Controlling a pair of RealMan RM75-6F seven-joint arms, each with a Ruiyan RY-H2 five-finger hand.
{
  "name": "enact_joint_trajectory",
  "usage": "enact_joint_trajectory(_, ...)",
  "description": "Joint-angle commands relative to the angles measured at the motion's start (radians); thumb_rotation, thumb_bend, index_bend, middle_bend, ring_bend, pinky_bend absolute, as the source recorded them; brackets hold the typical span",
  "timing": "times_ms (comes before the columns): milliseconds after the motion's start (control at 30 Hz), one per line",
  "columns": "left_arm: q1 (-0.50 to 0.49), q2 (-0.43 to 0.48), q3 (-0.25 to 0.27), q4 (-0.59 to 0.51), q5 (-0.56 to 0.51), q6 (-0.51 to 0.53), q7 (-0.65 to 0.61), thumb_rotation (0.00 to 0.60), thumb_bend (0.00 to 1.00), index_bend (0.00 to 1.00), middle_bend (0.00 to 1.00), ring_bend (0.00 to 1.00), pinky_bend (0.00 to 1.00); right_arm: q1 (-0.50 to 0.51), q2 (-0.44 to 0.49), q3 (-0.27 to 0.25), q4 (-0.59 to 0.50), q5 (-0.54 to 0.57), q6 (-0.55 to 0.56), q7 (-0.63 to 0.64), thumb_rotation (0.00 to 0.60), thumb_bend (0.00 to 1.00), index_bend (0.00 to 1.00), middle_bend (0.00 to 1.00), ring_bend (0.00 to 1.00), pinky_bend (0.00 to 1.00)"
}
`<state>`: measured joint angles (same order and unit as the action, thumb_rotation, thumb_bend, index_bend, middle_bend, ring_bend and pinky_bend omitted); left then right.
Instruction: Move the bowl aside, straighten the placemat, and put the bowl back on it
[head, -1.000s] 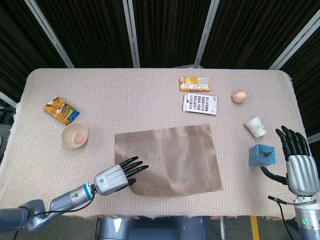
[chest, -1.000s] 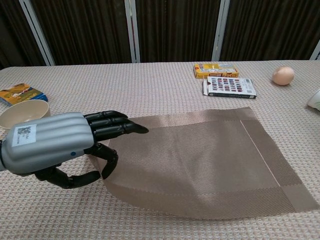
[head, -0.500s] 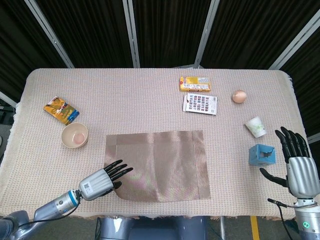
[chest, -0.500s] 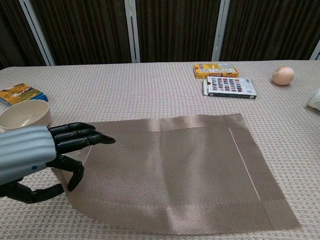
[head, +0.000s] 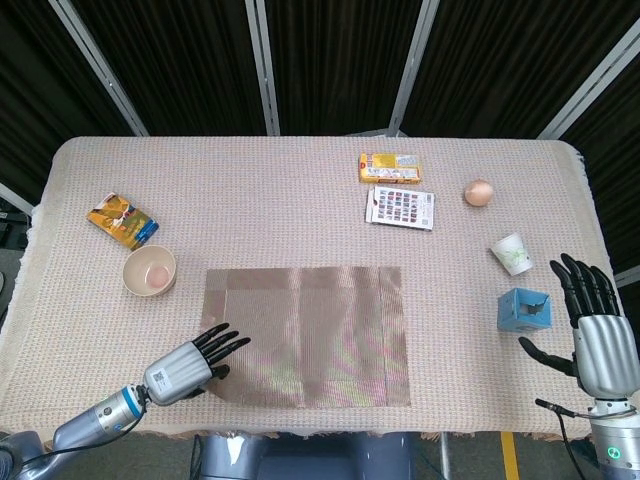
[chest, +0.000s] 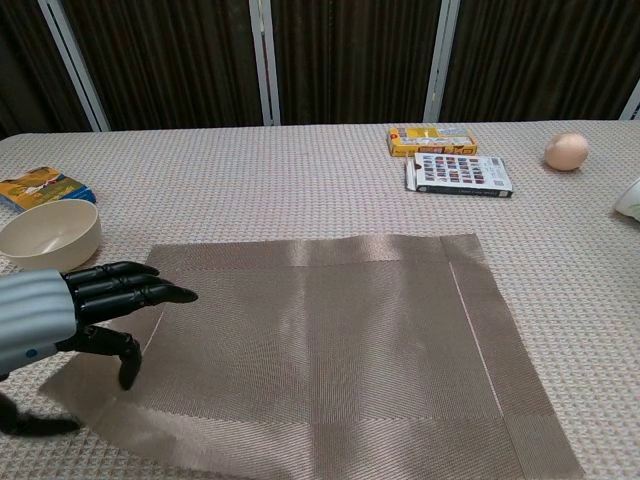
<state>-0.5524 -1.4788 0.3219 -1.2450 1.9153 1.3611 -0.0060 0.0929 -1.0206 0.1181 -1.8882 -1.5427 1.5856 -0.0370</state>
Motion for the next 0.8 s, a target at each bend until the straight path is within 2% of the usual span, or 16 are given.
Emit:
enact_joint_trajectory(33, 0.011, 0.019, 0.008, -0.007, -0.003, 0.008, -0.034, 0.6, 0.0, 0.0, 0.0, 0.0, 0.0, -0.001, 0.0, -0.001, -0.001, -0.003, 0.001, -0.002, 0.6, 0.0, 0.0, 0.0, 0.0, 0.0)
enact_joint_trajectory(300, 0.056, 0.094, -0.015, 0.007, -0.038, 0.087, -0.099, 0.6, 0.0, 0.0, 0.0, 0.0, 0.0, -0.004, 0.001, -0.004, -0.008, -0.014, 0.002, -0.005, 0.6, 0.0, 0.0, 0.0, 0.0, 0.0)
enact_joint_trajectory(433, 0.075, 0.116, -0.048, 0.02, -0.081, 0.114, -0.102, 0.6, 0.0, 0.01, 0.0, 0.0, 0.0, -0.005, 0.002, -0.005, -0.012, -0.019, 0.003, -0.006, 0.6, 0.0, 0.0, 0.0, 0.0, 0.0)
enact_joint_trajectory(467, 0.086, 0.125, -0.071, 0.032, -0.118, 0.122, -0.109, 0.6, 0.0, 0.02, 0.0, 0.0, 0.0, -0.005, 0.003, -0.006, -0.014, -0.022, 0.003, -0.006, 0.6, 0.0, 0.0, 0.0, 0.0, 0.0)
enact_joint_trajectory(567, 0.099, 0.134, -0.115, 0.064, -0.199, 0.102, -0.154, 0.6, 0.0, 0.07, 0.0, 0.0, 0.0, -0.007, 0.003, -0.008, -0.017, -0.028, 0.003, -0.009, 0.6, 0.0, 0.0, 0.0, 0.0, 0.0)
enact_joint_trajectory(700, 0.107, 0.125, -0.159, 0.131, -0.292, 0.041, -0.201, 0.6, 0.0, 0.2, 0.0, 0.0, 0.0, -0.006, 0.002, -0.011, -0.018, -0.031, -0.001, -0.013, 0.6, 0.0, 0.0, 0.0, 0.0, 0.0)
enact_joint_trajectory(800, 0.109, 0.098, -0.186, 0.205, -0.359, -0.037, -0.253, 0.6, 0.0, 0.21, 0.0, 0.0, 0.0, -0.005, 0.0, -0.011, -0.017, -0.031, -0.004, -0.017, 0.6, 0.0, 0.0, 0.0, 0.0, 0.0)
